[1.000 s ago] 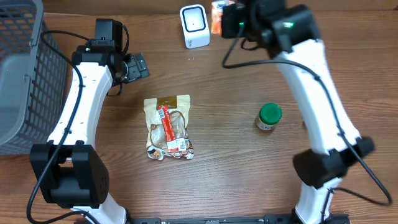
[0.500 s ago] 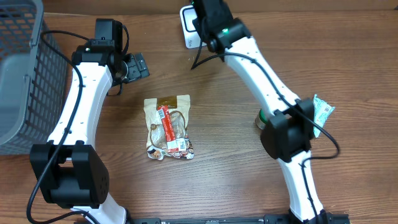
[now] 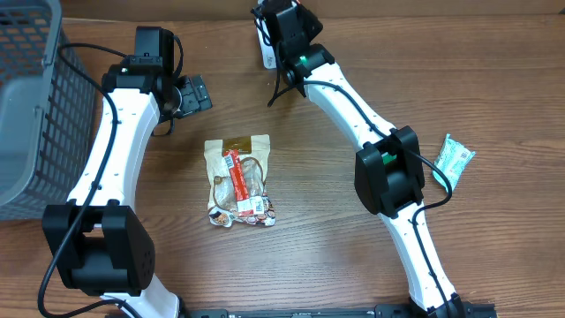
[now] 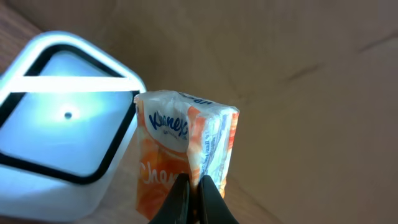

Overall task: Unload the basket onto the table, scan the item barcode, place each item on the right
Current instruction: 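Hold the Kleenex barcode against the scanner window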

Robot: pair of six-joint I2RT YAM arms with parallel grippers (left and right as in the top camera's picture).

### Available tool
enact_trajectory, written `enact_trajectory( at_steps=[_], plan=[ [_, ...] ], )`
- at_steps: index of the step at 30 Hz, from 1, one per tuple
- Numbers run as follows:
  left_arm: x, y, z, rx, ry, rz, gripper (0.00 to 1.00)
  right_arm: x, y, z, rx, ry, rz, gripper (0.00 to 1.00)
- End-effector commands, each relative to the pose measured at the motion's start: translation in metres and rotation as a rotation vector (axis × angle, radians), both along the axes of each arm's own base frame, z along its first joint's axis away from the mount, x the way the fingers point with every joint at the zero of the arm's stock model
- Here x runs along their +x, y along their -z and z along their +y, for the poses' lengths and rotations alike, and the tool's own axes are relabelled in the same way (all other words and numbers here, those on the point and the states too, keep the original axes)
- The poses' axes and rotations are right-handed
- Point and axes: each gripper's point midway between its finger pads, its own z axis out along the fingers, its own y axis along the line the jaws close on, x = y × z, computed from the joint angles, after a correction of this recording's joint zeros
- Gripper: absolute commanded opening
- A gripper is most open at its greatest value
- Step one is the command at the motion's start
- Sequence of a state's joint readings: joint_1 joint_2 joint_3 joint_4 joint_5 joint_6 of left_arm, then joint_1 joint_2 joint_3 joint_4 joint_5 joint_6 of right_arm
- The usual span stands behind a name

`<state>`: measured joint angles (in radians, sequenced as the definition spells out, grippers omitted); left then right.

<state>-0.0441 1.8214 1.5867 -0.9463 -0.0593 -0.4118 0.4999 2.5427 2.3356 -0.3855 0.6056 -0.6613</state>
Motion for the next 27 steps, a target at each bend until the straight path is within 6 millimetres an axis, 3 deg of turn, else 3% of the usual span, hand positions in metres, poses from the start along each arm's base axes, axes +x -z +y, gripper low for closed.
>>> enact_trajectory(
  at_steps=[1,10,16,27],
  plan=[
    [0.004,-0.014,-0.002,-0.009,-0.001,-0.039,1.0,0.004,-0.016,0.014,-0.043,-0.092,-0.032,0.04],
    [0.004,-0.014,-0.002,-0.009,-0.002,-0.039,1.0,0.006,-0.003,0.027,-0.067,-0.166,-0.016,0.04],
    [0.004,-0.014,-0.002,-0.009,-0.002,-0.039,1.0,0.005,0.027,0.033,-0.086,-0.182,0.029,0.04],
    [0.004,-0.014,-0.002,-0.009,-0.002,-0.039,1.0,0.004,0.029,0.035,-0.168,-0.224,0.037,0.04]
  ],
)
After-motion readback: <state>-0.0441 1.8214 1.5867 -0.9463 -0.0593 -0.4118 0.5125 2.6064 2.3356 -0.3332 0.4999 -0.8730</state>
